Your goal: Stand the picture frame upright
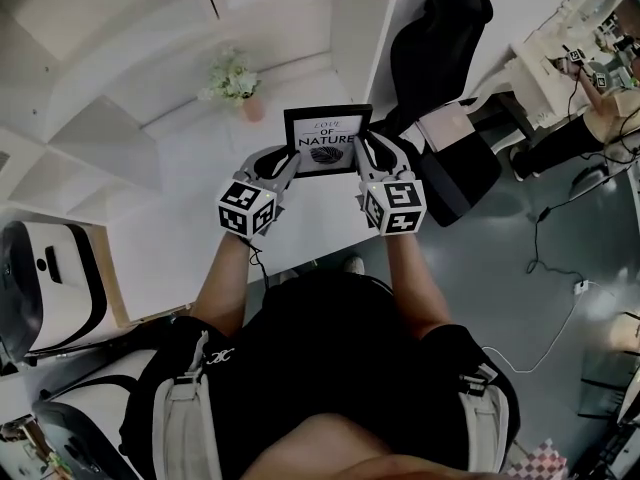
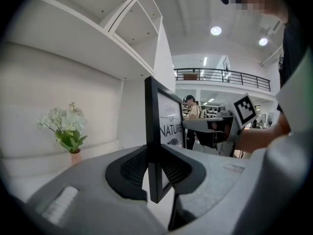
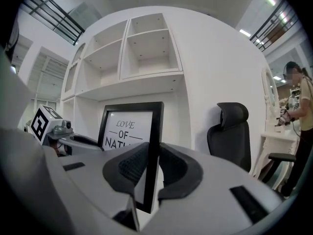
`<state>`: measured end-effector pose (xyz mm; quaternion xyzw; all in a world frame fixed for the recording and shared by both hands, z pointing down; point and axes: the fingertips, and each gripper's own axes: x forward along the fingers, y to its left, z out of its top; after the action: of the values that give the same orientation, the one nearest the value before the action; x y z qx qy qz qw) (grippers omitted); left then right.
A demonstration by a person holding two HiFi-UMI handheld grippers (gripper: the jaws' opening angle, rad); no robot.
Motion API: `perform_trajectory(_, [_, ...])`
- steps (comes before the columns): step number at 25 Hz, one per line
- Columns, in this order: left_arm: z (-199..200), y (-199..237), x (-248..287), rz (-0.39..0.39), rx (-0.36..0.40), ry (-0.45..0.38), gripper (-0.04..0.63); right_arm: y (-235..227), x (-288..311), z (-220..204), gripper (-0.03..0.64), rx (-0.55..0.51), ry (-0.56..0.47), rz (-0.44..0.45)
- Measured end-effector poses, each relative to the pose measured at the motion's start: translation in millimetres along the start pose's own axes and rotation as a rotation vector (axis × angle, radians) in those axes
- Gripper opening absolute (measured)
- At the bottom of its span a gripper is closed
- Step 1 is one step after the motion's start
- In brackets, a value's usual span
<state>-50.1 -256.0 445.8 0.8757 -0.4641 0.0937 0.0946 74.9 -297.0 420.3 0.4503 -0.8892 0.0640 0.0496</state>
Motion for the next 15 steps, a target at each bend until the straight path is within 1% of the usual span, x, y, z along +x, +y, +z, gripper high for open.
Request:
perform_trajectory(8, [1,6,-8,0.088,-0.009,-0.006,0.087,7,13,5,0.071,-0.021,0.0,0.084])
perform_trajectory(12, [-2,9,-19,0.166,-0.026,-0.011,0.087,16,22,5,0.071,-0.035,-0.004,0.16])
perform_trajectory(15, [-8,11,-33,0.25,-0.045,-0.008,0.087,29,30,2,0.071,-0.038,-0.003,0.241])
